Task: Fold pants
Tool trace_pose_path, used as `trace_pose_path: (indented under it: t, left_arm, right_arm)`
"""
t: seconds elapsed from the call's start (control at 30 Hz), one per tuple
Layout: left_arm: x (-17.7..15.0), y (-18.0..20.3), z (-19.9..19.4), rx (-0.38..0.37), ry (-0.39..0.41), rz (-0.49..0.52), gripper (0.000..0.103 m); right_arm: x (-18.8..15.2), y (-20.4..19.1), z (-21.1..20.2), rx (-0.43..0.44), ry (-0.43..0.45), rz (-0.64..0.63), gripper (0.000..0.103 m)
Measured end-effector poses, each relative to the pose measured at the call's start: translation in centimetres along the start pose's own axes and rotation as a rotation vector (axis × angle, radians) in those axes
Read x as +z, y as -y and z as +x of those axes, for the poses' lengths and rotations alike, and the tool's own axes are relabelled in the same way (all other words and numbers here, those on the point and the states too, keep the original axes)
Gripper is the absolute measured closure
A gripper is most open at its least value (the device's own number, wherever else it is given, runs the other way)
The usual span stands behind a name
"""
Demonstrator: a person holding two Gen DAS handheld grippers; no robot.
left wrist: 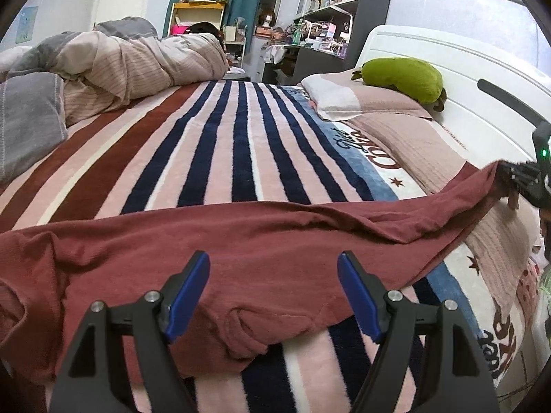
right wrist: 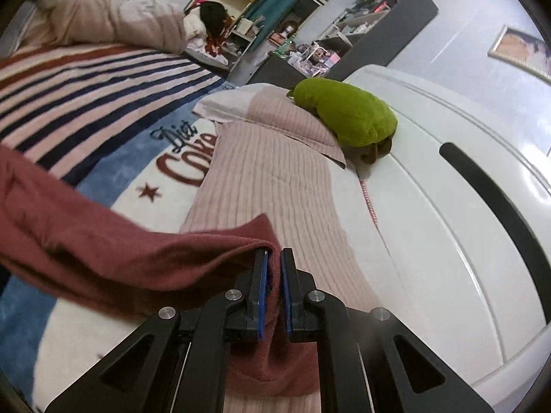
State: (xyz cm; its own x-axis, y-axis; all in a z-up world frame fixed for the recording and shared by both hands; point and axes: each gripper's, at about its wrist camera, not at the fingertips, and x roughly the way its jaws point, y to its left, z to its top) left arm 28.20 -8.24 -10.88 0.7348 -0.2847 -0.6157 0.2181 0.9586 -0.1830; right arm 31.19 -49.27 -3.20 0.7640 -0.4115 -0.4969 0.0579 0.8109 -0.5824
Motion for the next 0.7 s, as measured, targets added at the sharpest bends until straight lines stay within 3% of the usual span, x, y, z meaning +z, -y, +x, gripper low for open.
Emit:
trace_pose_path:
  t: [0.23, 0.27, 0.3, 0.37, 0.43, 0.53, 0.6, 0.67, 0.7]
  left_arm:
    - [0.2, -0.5, 1.4, 0.061, -0.026, 0.005, 0.030]
    - [0.2, -0.7, 1.5, 0.066, -0.026, -0.002, 0.030]
    - [0.3, -0.8, 1.6, 0.069, -0.025, -0.006, 0.030]
    - [0.4, -1.1, 1.8, 0.080, -0.018, -0.019, 0.030]
    - [0.6, -1.2, 1.8, 0.086, -0.016, -0.024, 0.030]
    - [0.8, -0.9, 1.4, 0.082, -0.010, -0.023, 0.030]
    - [0.9, -0.4, 1.3, 0.061, -0.009, -0.020, 0.030]
    - [0.8, 0.4, 1.4, 0.032, -0.014, -0.012, 0.030]
    - [0.8, 0.8, 1.6, 0.016, -0.022, -0.004, 0.030]
  right_arm:
    - [1.0, 0.3, 4.6, 0.030, -0.108, 0.016, 0.100]
    - [0.9, 0.4, 5.2, 0.028, -0.122, 0.022, 0.092]
    - [0.8, 0.6, 5.6, 0.022, -0.130, 0.033, 0.077]
    - [0.5, 1.1, 6.0, 0.020, -0.139, 0.060, 0.056]
    - [0.5, 1.6, 5.1, 0.044, -0.121, 0.079, 0.052]
    - [0.8, 1.9, 1.4, 0.127, -0.026, 0.125, 0.043]
    - [0.9, 1.4, -0.7, 0.233, 0.040, 0.156, 0.043]
    - [1.0, -0.3, -1.9, 0.344, 0.042, 0.148, 0.046]
    - [0.9, -1.2, -2.1, 0.400, 0.047, 0.148, 0.061]
